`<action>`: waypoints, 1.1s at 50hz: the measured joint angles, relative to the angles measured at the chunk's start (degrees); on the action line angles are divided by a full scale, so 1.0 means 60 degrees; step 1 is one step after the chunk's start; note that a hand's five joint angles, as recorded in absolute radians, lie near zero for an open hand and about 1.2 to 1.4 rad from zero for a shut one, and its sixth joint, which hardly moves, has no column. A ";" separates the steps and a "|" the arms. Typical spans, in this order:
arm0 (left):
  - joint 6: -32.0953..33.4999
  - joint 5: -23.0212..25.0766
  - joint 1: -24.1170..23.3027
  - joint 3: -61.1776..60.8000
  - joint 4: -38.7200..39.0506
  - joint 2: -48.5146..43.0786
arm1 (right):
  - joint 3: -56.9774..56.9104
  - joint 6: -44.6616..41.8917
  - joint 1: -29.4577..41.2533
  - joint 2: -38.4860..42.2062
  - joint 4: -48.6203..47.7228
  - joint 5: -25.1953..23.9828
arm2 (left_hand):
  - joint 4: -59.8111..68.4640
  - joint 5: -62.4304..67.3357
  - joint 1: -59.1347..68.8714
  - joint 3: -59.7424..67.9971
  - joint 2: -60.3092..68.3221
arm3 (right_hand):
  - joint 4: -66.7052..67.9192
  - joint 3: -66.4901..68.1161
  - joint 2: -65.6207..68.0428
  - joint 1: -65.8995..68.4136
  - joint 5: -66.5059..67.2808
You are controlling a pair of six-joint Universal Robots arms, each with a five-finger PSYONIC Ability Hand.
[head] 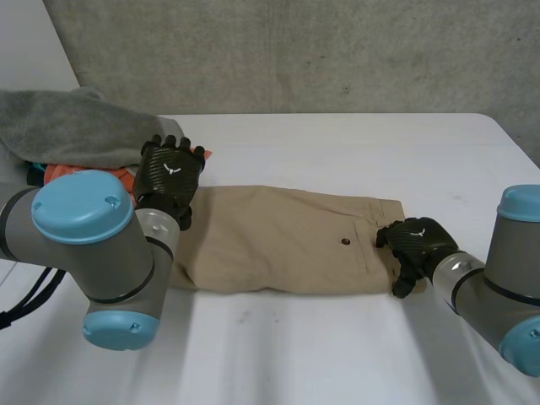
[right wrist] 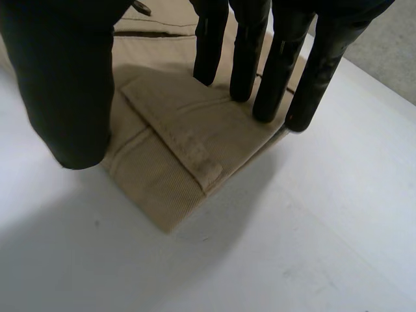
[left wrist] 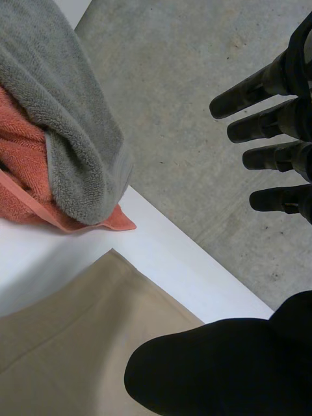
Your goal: Fold the laundry.
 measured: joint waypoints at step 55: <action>-0.0772 0.0021 0.1019 -0.1751 -0.0070 0.2312 | -0.3473 -0.5939 0.4791 0.2212 -0.2059 -0.3487 | -0.0001 -0.0002 0.0000 0.0000 0.0000 | 0.1562 0.1318 0.1284 0.0913 0.1790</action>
